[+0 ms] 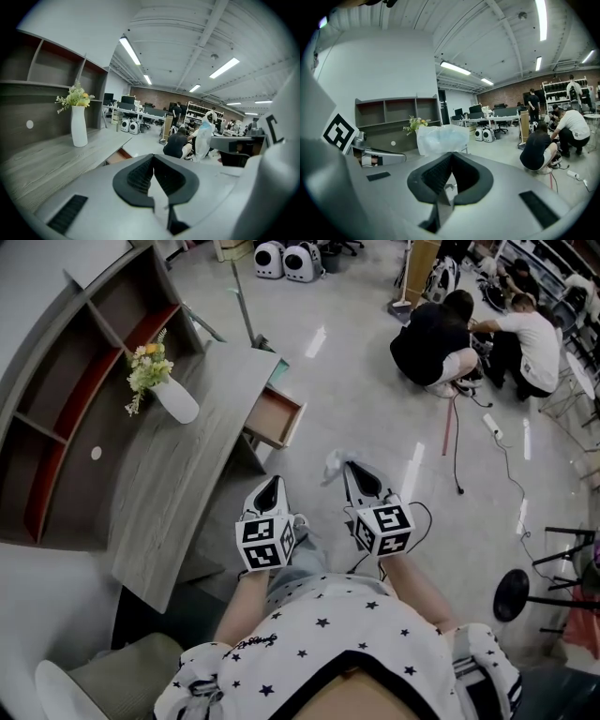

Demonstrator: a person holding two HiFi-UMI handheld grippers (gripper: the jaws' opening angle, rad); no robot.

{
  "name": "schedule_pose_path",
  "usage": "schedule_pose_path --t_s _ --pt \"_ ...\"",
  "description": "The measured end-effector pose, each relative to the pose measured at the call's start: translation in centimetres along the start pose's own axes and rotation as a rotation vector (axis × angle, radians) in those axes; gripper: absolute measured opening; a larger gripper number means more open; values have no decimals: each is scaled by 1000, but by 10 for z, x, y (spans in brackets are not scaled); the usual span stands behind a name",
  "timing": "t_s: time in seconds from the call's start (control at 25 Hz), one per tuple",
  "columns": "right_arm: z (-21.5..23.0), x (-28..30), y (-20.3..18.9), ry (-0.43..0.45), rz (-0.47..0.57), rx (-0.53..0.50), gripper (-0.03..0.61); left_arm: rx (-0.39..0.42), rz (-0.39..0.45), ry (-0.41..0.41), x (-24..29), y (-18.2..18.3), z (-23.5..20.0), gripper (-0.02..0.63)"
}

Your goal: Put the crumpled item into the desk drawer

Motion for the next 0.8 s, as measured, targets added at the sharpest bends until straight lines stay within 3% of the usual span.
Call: schedule_pose_path --t_s 0.8 --pt "47 181 58 63 -36 -39 -6 -12 -21 28 141 76 -83 12"
Point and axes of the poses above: the fingertips, and each gripper's own axes: x forward along the fingers, z to its right, y out of its top, the point moved 10 cm from there along -x, backward along the fingers, and after that the axes turned 11 degrees about y, right-handed, at the moved point
